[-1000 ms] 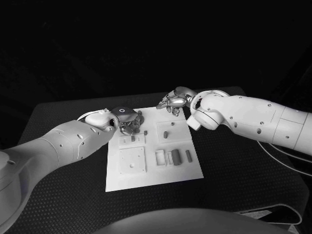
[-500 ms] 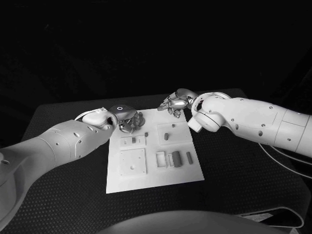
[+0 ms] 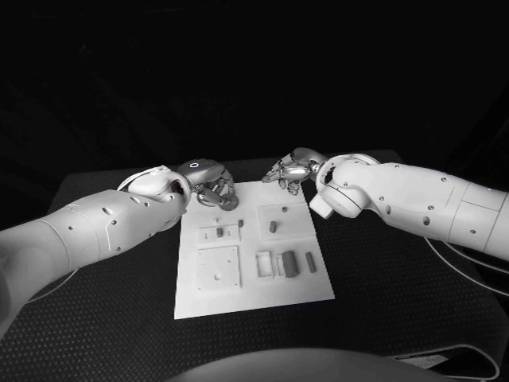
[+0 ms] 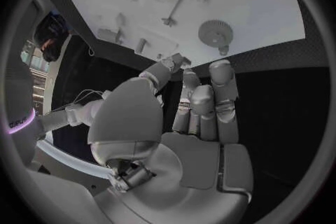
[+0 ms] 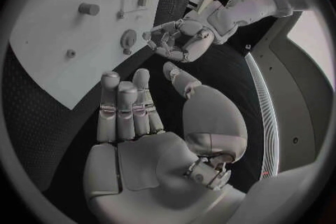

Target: Assemble the parts on the task board

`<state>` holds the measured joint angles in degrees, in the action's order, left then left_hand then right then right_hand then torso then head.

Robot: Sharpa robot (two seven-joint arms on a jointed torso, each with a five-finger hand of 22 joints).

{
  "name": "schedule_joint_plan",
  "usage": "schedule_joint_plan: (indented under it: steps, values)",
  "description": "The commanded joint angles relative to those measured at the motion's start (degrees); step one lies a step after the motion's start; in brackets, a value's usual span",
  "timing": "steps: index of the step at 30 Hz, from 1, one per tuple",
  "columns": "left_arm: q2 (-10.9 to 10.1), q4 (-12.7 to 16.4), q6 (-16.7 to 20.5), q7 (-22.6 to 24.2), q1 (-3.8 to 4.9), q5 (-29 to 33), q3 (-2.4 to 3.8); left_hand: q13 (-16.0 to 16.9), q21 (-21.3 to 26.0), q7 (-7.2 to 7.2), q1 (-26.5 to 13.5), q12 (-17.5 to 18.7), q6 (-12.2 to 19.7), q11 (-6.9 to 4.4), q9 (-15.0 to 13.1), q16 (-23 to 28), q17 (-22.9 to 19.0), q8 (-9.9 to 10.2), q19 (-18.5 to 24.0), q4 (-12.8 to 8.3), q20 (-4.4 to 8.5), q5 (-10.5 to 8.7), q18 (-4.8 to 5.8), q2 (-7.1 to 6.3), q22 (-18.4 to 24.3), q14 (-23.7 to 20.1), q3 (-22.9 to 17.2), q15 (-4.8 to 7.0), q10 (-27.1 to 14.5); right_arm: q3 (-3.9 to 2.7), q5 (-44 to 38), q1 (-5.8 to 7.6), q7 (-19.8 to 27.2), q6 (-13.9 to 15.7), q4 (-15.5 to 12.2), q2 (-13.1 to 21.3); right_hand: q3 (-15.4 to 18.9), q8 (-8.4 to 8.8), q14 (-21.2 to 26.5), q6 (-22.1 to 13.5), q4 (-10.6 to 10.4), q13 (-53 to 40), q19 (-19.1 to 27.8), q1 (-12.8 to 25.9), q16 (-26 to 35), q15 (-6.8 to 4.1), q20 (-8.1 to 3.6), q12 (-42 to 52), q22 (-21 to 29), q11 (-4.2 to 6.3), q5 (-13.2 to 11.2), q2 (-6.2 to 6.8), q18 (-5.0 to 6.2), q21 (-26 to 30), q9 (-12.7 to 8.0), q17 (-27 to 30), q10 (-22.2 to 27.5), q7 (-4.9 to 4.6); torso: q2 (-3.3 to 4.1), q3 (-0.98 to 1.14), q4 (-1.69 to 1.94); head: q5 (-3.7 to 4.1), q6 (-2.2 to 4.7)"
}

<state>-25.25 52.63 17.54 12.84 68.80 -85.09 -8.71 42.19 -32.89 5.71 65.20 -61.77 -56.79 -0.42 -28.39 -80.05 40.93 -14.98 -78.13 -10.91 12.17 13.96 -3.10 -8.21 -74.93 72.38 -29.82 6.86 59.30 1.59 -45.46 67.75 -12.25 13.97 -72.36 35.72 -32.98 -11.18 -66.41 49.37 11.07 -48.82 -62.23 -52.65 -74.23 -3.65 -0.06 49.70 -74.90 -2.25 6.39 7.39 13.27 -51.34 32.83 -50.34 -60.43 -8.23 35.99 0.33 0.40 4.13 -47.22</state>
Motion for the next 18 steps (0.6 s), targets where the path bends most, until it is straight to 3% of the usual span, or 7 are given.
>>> schedule_joint_plan:
  steps: [1,5,10,18]
  values:
    - [-1.36,2.78,-1.00,-1.41,1.06,3.74,0.26,0.10,0.17,0.29,-0.49,0.15,0.18,-0.11,0.07,0.28,0.07,0.30,-0.31,0.40,0.11,-0.31,-1.07,-0.10,-0.93,0.31,0.03,0.02,0.47,0.00,3.32,0.01,-1.88,-0.01,-0.06,-0.44,-0.25,-0.39,-0.05,-0.13,0.21,0.05,-0.32,0.48,0.07,-0.37,-0.24,0.33,-0.61,0.02,0.09,-0.03,1.73,0.29,-0.01,0.08,0.31,-0.51,-0.59,-0.16,0.33,-0.07,0.10]
    - [-3.25,5.84,-1.06,-2.04,1.76,4.63,0.69,0.11,0.18,0.28,-0.49,0.15,0.16,-0.12,0.07,0.29,0.08,0.29,-0.32,0.42,0.13,-0.31,-1.09,-0.06,-0.93,0.32,0.04,0.03,0.48,0.07,6.23,-0.03,-2.56,0.27,-0.08,-0.90,-0.26,-0.41,-0.08,-0.10,0.20,0.05,-0.35,0.49,0.04,-0.38,-0.25,0.35,-0.62,0.03,0.09,-0.06,1.73,0.27,0.00,0.07,0.28,-0.50,-1.04,-0.22,0.58,-0.16,0.21]
    - [-4.60,8.28,-1.26,-2.47,2.03,4.91,0.79,0.12,0.20,0.26,-0.44,0.15,0.15,-0.13,0.07,0.31,0.10,0.29,-0.33,0.40,0.19,-0.31,-1.15,-0.04,-0.93,0.33,0.05,0.04,0.49,0.20,7.34,-0.18,-2.62,0.36,0.01,-1.19,-0.25,-0.44,-0.13,-0.06,0.15,0.05,-0.41,0.57,0.00,-0.40,-0.26,0.39,-0.63,0.04,0.08,-0.10,1.73,0.24,0.00,0.05,0.24,-0.49,-1.57,-0.34,0.88,-0.15,0.15]
    - [-4.85,8.41,-2.33,-3.16,2.04,4.95,0.77,0.14,0.23,0.25,-0.35,0.16,0.15,-0.15,0.08,0.33,0.12,0.30,-0.33,0.36,0.25,-0.31,-1.23,0.01,-0.93,0.34,0.06,0.06,0.49,0.21,3.49,-0.35,-1.92,0.23,0.28,-1.15,-0.30,-0.46,-0.17,-0.04,0.15,0.05,-0.46,0.54,-0.04,-0.42,-0.29,0.43,-0.64,0.07,0.09,-0.23,1.73,0.21,0.01,0.04,0.21,-0.46,-1.80,-0.48,1.11,0.04,0.03]
